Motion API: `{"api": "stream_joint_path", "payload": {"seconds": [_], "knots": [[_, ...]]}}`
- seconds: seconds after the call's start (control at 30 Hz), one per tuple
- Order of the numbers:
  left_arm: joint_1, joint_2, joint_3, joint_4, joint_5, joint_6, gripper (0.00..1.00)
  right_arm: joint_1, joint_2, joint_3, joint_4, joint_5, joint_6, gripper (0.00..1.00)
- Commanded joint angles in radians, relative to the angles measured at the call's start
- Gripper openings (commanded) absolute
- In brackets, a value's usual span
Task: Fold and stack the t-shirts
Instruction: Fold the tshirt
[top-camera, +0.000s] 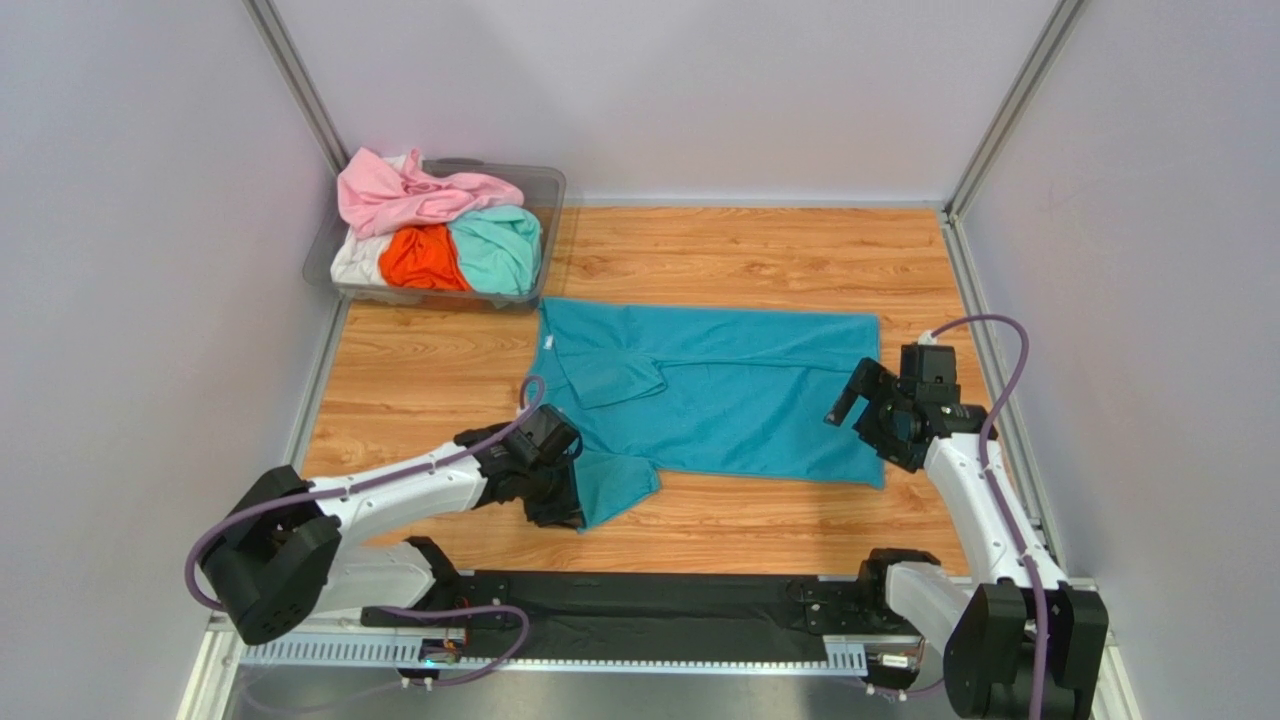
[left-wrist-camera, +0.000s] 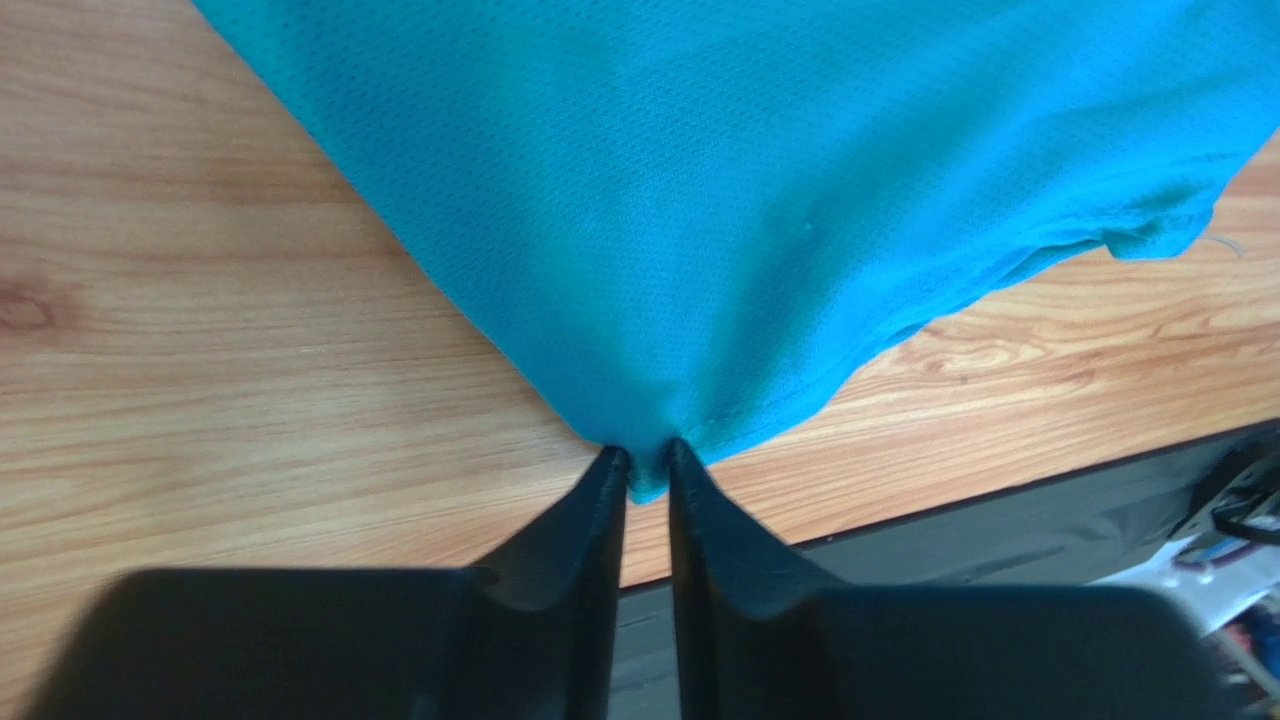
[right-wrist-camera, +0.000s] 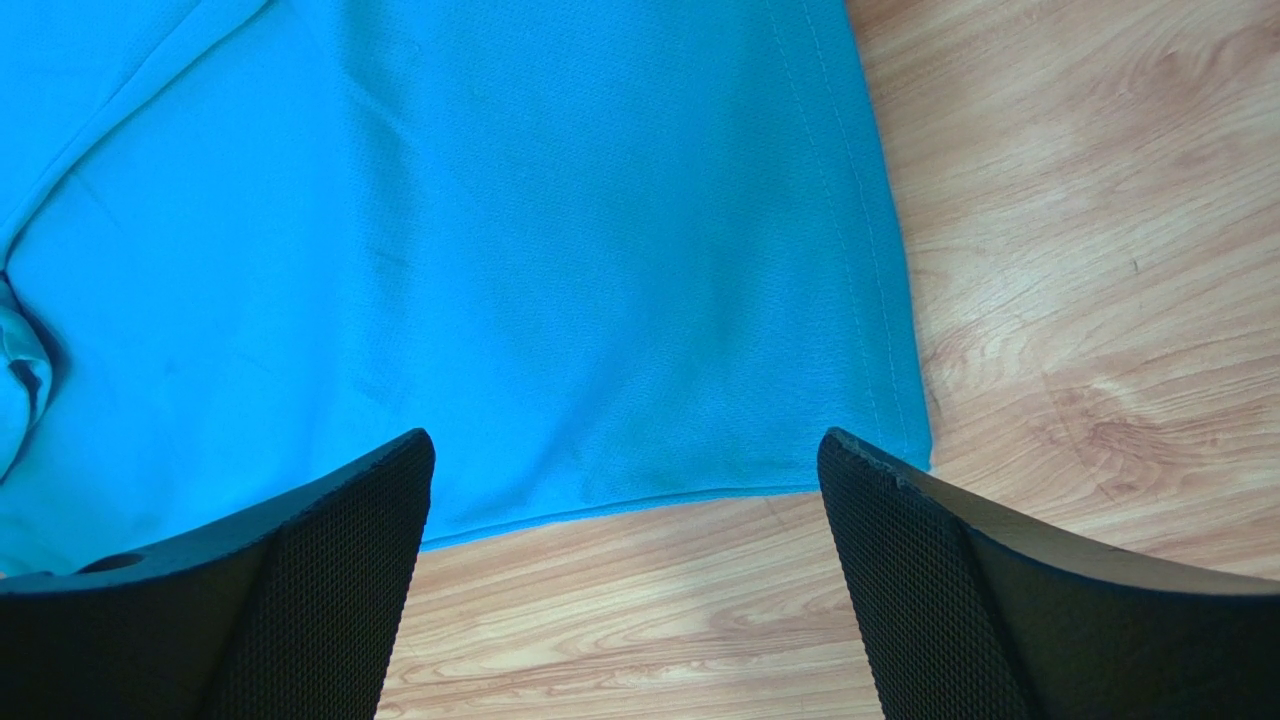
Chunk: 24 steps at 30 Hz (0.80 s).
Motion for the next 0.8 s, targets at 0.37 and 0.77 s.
{"api": "stream_joint_path", "payload": {"seconds": [0.37, 0.77], "knots": [[-0.013, 0.002, -0.004, -0.014, -0.049, 0.009, 0.0, -0.005, -0.128, -0.035, -0.026, 0.091, 0.093, 1.0], [-0.013, -0.024, 0.016, -0.019, -0.049, 0.048, 0.0, -0.005, -0.228, -0.128, -0.096, 0.191, 0.312, 1.0]]}}
